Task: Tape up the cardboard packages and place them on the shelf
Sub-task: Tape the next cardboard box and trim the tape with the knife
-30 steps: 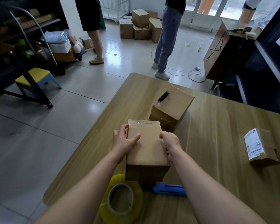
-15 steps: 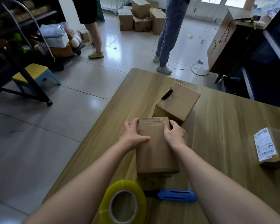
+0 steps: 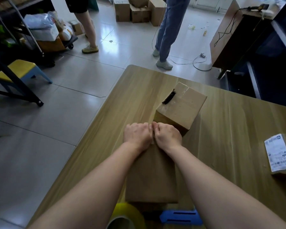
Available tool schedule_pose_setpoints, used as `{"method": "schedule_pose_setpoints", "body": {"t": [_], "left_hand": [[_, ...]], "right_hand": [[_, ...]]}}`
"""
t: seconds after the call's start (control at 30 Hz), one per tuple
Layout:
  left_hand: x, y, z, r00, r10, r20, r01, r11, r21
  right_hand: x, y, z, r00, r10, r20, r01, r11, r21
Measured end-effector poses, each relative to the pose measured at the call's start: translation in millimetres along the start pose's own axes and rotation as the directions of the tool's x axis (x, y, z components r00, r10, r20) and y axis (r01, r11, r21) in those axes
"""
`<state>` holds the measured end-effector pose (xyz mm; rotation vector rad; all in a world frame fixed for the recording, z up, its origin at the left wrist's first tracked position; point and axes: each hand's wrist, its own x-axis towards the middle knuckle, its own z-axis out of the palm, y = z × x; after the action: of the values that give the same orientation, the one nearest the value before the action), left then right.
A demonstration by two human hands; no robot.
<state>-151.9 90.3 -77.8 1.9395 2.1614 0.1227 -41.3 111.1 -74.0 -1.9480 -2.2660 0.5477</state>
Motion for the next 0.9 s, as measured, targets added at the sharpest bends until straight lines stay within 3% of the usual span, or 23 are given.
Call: {"method": "schedule_pose_setpoints", "body": {"t": [0.17,0.4,0.63,0.77,0.9], "left_hand": [[-3.4,-0.3,6.7,0.999,0.008,-0.034,-0.007,0.999,0.043],[-1.1,2.8,-9.2,0.997,0.05,0.051,-0.056,0.989,0.139],[-2.5,0.5,4.9,0.999,0.037,0.024,-0.04,0.989,0.145],[-2.4,-0.3,1.9,0.999,0.024,0.048,-0.027,0.997,0.068],[4.8,-20.2,-5.2,0.992,0.012,0.127,0.016,0.976,-0.216]], "right_hand": [[-2.6,0.0,9.8,0.996,-0.067,-0.065,0.061,0.993,-0.1],[2.5,1.2,-4.0,0.996,-0.032,0.088,0.034,0.999,-0.029],[-1.7,3.3,10.5,0.996,-0.07,-0.047,0.065,0.992,-0.108],[-0.7,2.7,4.4,0.998,-0.06,0.007,0.06,0.997,-0.054],[-5.0,16.6,-4.7,0.999,0.013,0.038,-0.016,0.996,0.089]]}}
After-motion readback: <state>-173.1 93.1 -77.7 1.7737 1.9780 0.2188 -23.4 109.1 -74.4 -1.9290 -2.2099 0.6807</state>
